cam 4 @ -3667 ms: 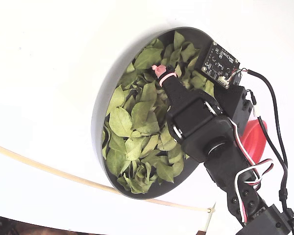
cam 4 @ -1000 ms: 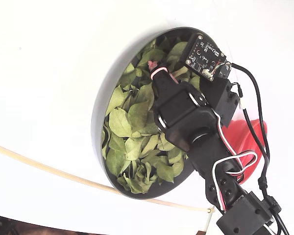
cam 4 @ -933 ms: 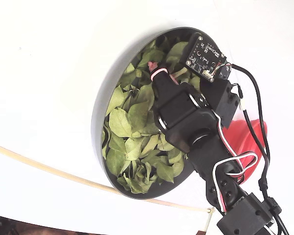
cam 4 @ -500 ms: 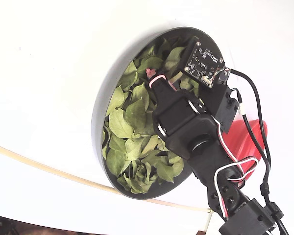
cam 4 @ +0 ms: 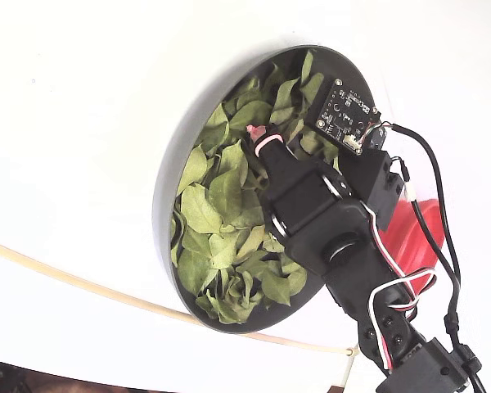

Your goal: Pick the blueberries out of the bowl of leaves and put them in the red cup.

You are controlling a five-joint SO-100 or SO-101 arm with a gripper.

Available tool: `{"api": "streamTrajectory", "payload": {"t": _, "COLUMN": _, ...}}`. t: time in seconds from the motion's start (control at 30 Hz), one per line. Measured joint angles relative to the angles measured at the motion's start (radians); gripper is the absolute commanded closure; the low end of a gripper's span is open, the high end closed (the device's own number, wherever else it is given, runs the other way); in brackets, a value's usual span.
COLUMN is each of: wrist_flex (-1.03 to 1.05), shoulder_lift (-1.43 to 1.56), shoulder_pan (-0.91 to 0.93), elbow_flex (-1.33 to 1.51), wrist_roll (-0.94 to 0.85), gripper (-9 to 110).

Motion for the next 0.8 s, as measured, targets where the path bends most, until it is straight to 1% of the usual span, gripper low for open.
{"api": "streamTrajectory", "payload": {"t": 0.8, "wrist_flex": 0.092, "shoulder_lift": 0.164, "shoulder_pan": 0.034, "elbow_flex": 0.077, "wrist_roll": 0.000, "gripper": 92}}
